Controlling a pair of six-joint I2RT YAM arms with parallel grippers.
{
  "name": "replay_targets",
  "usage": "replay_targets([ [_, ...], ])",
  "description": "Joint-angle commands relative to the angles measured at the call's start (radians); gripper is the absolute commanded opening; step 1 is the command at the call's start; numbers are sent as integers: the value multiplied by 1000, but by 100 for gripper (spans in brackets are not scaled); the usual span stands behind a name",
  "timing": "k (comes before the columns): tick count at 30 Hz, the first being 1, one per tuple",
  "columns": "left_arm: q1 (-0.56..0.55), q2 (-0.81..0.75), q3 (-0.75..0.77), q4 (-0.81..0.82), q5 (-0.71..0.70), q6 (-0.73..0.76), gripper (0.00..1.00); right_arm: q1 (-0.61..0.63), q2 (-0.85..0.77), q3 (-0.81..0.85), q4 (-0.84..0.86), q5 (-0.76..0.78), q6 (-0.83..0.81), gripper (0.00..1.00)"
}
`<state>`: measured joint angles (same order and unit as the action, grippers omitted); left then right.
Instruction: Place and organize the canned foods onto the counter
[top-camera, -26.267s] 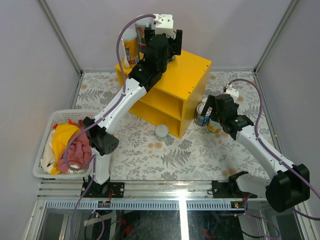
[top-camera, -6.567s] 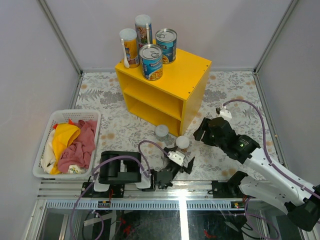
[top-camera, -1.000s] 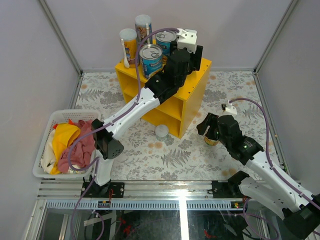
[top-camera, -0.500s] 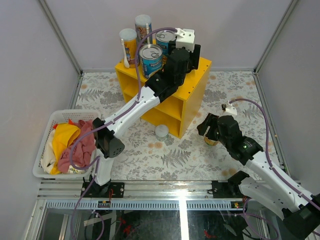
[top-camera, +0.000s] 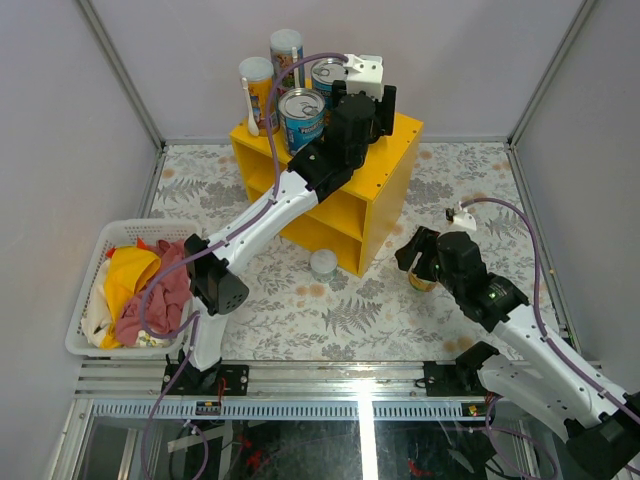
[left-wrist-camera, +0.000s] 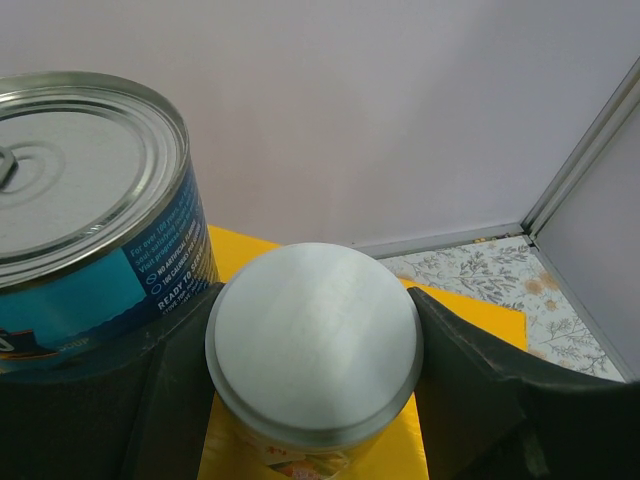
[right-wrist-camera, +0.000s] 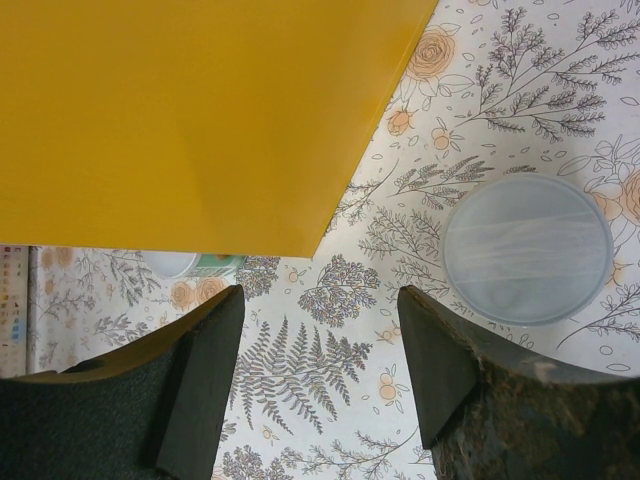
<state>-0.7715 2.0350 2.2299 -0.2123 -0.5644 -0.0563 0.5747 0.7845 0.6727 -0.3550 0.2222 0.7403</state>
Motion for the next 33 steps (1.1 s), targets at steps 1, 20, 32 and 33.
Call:
replay_targets([
  [1,9,-11,-7,104,17,-14,36,-9,-24,-4,9,6,-8,70],
  [20,0,-128,-161,162,19,-72,93,-9,-46,5,-13,4,0,70],
  [32,-55,-233,-242,242,54,-20,93,-8,-53,4,-20,-3,7,70],
  [33,-60,-234,-241,244,63,-17,93,-9,-53,4,-21,-4,7,70],
])
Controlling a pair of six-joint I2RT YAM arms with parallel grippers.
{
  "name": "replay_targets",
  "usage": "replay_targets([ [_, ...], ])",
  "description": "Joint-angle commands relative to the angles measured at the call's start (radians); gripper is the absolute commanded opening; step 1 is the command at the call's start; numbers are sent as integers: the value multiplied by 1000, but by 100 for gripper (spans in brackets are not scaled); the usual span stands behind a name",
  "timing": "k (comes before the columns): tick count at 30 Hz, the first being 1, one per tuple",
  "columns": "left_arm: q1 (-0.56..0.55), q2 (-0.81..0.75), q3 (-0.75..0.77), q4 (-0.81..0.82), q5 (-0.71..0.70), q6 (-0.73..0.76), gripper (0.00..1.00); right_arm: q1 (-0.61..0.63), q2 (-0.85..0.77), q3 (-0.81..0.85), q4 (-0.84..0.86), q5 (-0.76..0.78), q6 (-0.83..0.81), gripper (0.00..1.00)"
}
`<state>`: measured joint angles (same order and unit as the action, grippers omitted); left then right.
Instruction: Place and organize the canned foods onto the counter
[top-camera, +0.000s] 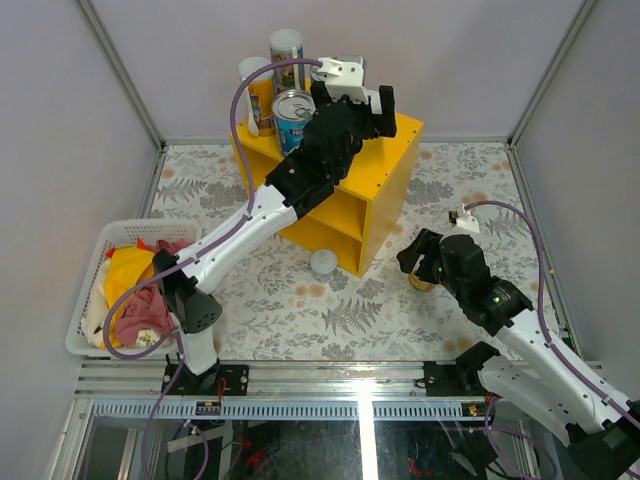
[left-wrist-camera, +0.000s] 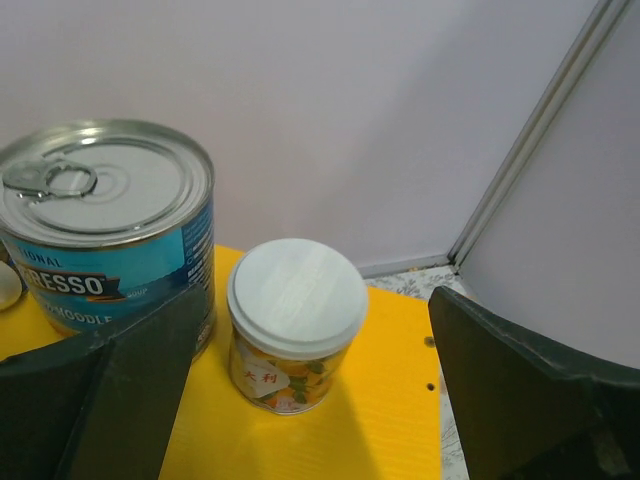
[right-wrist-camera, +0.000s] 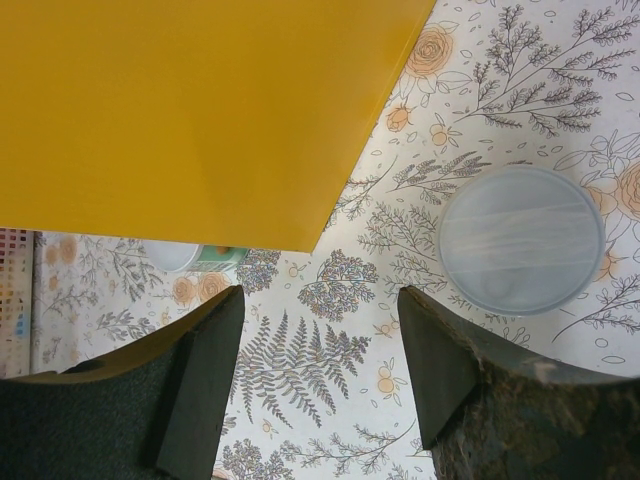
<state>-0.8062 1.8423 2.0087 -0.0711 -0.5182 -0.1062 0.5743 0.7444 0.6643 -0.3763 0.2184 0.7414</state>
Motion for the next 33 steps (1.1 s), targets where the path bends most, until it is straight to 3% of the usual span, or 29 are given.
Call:
replay_targets([
  [1,-30,-42,-16,103,27,40,93,-8,-14,12,1,-1,7,70],
  [8,-97,-68,-6,119,52,91,93,-8,-23,13,-6,2,7,70],
  [13,-241,-158,-88,160,-47,207,93,-8,-30,18,-13,14,2,70],
  [17,-407,-343,-355,285,-275,269,93,-8,-32,24,-19,26,-9,70],
  [22,-619,-565,-792,428,-607,215,91,-8,-30,32,-22,35,-16,70],
  [26,-774,-668,-1031,359,-839,40,91,-8,-21,41,-26,32,-18,70],
  [33,-895,-620,-1084,-269,-995,-649,93,-8,-5,61,-41,33,-18,70],
])
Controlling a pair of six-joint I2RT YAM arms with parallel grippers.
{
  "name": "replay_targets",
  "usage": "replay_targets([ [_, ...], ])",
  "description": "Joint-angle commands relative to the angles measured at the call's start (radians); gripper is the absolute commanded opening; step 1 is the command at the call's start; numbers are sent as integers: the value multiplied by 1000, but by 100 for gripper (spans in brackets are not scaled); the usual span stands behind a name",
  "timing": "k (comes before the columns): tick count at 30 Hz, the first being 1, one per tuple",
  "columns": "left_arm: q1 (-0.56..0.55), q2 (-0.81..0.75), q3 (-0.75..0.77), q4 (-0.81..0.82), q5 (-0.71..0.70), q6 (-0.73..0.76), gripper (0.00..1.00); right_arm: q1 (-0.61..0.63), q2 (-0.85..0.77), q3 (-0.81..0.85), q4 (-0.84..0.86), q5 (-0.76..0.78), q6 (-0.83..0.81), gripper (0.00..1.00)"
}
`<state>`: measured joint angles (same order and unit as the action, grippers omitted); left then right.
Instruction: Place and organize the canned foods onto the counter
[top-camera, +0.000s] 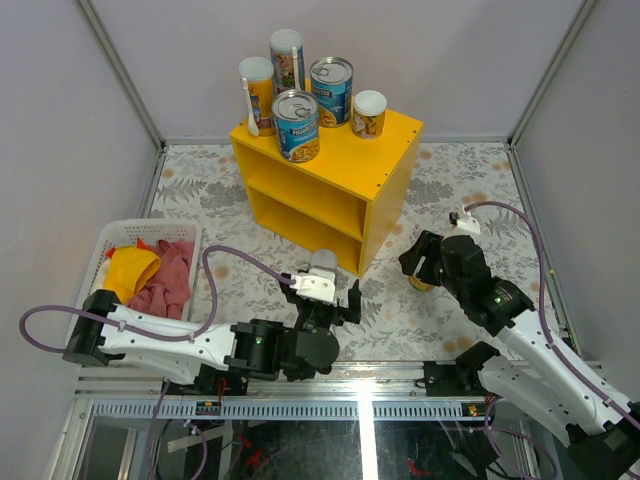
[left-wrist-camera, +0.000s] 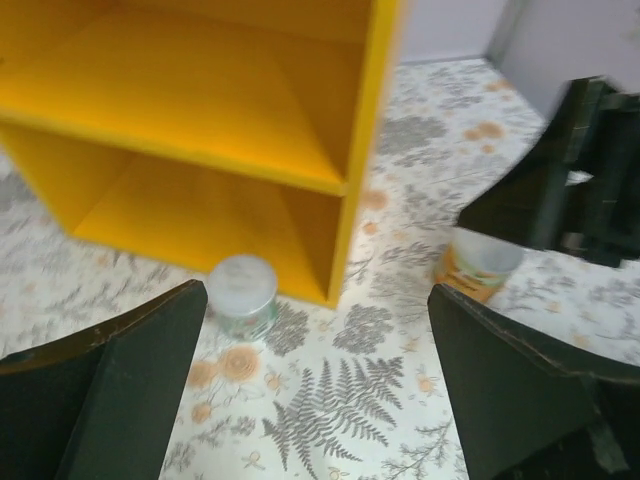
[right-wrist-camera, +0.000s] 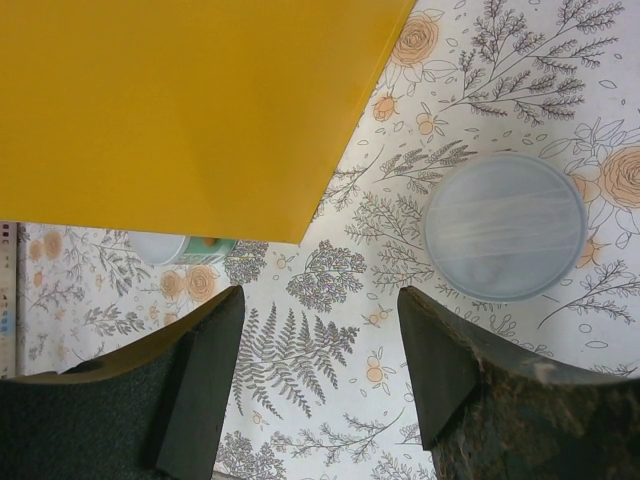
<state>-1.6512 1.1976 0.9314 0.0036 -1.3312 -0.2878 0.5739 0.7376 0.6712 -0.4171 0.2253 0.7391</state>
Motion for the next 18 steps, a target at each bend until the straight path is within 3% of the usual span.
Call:
replay_targets([
  [1,-53,41,-13,-422,-188,-580,93,-8,1,57,-4,27,-15,70],
  [6,-57,106,-121,-680,-246,-1057,97,-8,-3,72,-34,37,-18,70],
  [10,-54,207,-219,-1012,-278,-1673,100,-7,-5,81,-52,36,-16,70],
  [14,-56,462,-220,-1443,-350,-2303,99,-8,-1,93,-71,34,-19,70],
  [18,-55,611,-177,-1455,-391,-2316,99,-8,11,107,-80,35,-28,70],
])
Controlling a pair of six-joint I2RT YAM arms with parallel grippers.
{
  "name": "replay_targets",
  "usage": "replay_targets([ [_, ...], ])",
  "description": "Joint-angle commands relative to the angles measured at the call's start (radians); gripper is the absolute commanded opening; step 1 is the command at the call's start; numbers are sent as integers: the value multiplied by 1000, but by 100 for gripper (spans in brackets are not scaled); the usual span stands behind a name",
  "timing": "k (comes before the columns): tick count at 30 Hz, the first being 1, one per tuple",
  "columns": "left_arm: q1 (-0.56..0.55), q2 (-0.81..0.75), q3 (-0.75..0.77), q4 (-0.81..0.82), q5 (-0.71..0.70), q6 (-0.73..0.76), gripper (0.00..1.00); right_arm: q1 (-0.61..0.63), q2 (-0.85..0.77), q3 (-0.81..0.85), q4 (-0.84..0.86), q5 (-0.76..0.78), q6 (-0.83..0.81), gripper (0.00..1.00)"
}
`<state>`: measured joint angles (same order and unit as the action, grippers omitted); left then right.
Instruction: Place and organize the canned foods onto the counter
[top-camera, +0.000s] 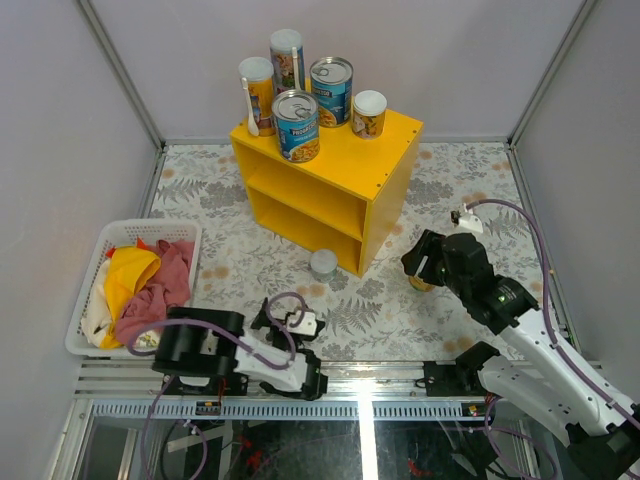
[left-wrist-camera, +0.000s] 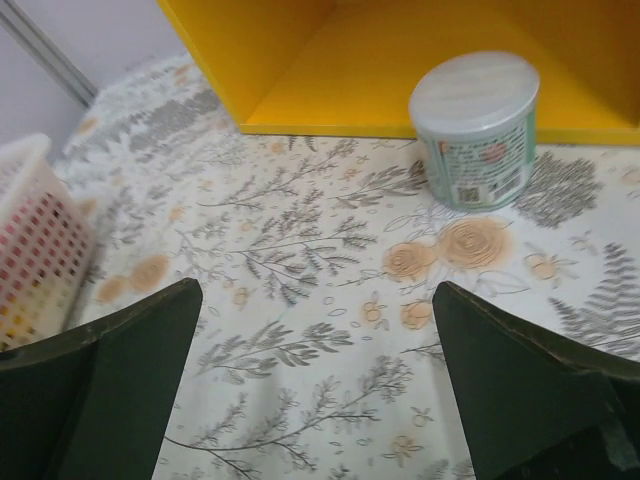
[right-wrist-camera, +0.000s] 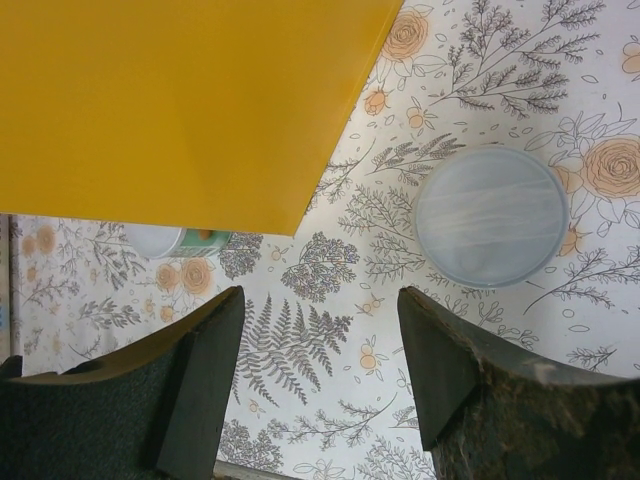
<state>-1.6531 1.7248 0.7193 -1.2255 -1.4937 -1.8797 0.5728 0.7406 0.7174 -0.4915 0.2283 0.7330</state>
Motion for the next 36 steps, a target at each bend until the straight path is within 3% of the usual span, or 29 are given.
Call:
replay_targets([
  [1,-50,96,38,-226,-228,-735,99,-7,13,66,-7,31,-24,70],
  [6,-49,15,77,-226,-228,-610,99,-7,33,75,6,22,-33,70],
  [10,-49,-47,313,-226,-200,-226,99,-7,51,71,9,10,-41,70],
  [16,-34,-176,620,-224,-192,113,99,-7,84,57,34,-11,-41,69],
  [22,-15,-151,891,-217,-78,621,99,-7,96,46,56,-19,-38,69],
  [26,47,-190,922,106,164,1166,100,-7,96,37,70,-20,-30,69],
  [28,92,-280,853,319,314,1318,100,-6,94,34,78,-21,-22,69],
  [33,217,-568,533,859,636,1502,100,-6,75,23,90,-23,-1,69],
  [36,292,-669,386,1019,796,1523,100,-7,60,16,89,-21,9,69],
])
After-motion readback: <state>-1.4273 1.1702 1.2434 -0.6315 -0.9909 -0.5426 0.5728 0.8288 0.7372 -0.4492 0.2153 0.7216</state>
